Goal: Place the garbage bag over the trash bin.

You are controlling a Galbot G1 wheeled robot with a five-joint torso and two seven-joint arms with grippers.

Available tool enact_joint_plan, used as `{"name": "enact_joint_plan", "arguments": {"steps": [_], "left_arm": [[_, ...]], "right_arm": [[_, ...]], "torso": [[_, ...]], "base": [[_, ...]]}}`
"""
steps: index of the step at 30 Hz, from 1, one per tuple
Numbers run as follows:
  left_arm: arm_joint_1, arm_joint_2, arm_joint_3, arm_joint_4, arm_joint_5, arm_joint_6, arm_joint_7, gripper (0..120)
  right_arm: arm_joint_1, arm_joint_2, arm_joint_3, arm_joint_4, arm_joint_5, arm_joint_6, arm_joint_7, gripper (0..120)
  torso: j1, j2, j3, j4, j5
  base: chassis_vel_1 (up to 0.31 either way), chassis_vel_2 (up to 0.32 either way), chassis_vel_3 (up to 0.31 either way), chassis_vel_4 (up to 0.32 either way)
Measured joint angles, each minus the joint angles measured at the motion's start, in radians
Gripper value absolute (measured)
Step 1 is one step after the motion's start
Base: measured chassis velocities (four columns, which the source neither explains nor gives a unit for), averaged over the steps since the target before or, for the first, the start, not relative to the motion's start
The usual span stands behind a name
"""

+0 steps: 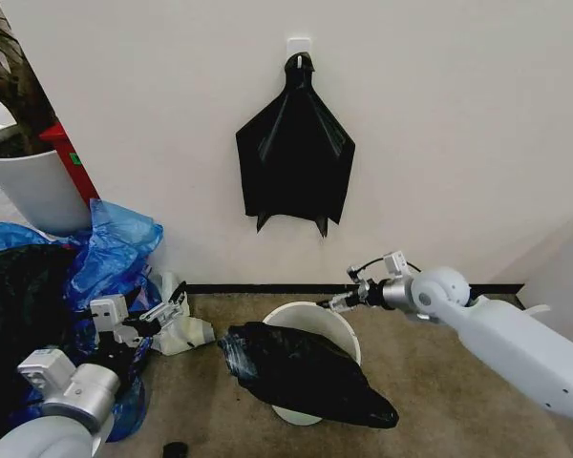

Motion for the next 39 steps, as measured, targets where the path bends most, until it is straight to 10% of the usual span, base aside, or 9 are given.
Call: {"name": "enact_joint_plan", "arguments": {"steps": [13,33,39], "left_arm": [[-0.012,-0.012,0.056,-0.019,0.017,0.004,-0.022,100],[-0.01,-0.023,0.13,-0.041,0.054,-0.02,-0.023,100],[-0.01,-0.027,0.139,-0.042,0.065,-0.033,-0.02,100]], "right_arm": [[-0.013,0.072,-0.033,-0.055,0.043,-0.001,0.091,98],[-0.021,0.114,-0.055,-0.047,0.177,0.0,0.299,29],[-0.071,0.119,0.013,0.029,0.314,-0.001,0.549,3]], "torso": [[0.0,0.0,0.0,0.0004,-0.0001],[0.0,0.0,0.0,0.0001,-0.0002],[0.0,0.0,0.0,0.0005,0.0004]], "base": [[0.0,0.0,0.0,0.0],[0.0,0.0,0.0,0.0],[0.0,0.0,0.0,0.0]]}}
